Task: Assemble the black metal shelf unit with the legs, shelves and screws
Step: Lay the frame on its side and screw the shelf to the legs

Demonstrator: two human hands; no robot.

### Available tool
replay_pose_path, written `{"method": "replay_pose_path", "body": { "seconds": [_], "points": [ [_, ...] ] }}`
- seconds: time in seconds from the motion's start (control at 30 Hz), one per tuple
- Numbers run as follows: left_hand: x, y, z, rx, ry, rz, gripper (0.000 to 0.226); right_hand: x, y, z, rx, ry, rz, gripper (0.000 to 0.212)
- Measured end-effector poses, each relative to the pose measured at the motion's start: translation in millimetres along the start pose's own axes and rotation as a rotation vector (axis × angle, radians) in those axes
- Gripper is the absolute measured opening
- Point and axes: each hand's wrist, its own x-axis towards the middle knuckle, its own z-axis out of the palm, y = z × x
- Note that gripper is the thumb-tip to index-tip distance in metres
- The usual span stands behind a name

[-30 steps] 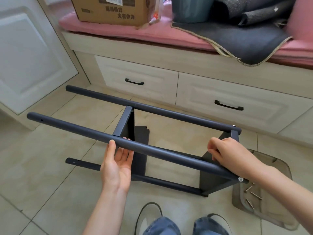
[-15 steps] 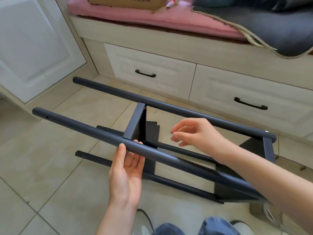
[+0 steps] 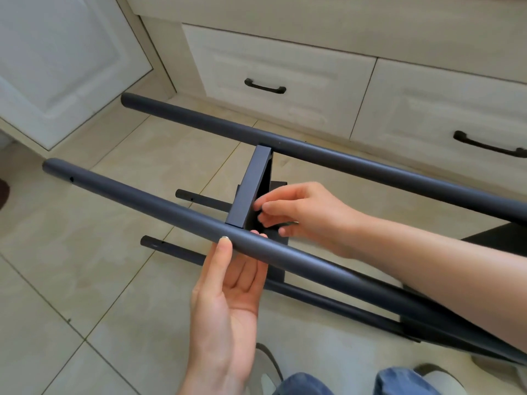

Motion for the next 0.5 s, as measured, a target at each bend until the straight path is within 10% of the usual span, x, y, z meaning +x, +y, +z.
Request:
{"method": "replay_pose_path", "body": {
  "seconds": [0.5],
  "points": [
    [-1,3,7,0.061,0.061,0.034,0.024,20,5,4,0.142,-0.173,-0.045,0.010]
  ]
}}
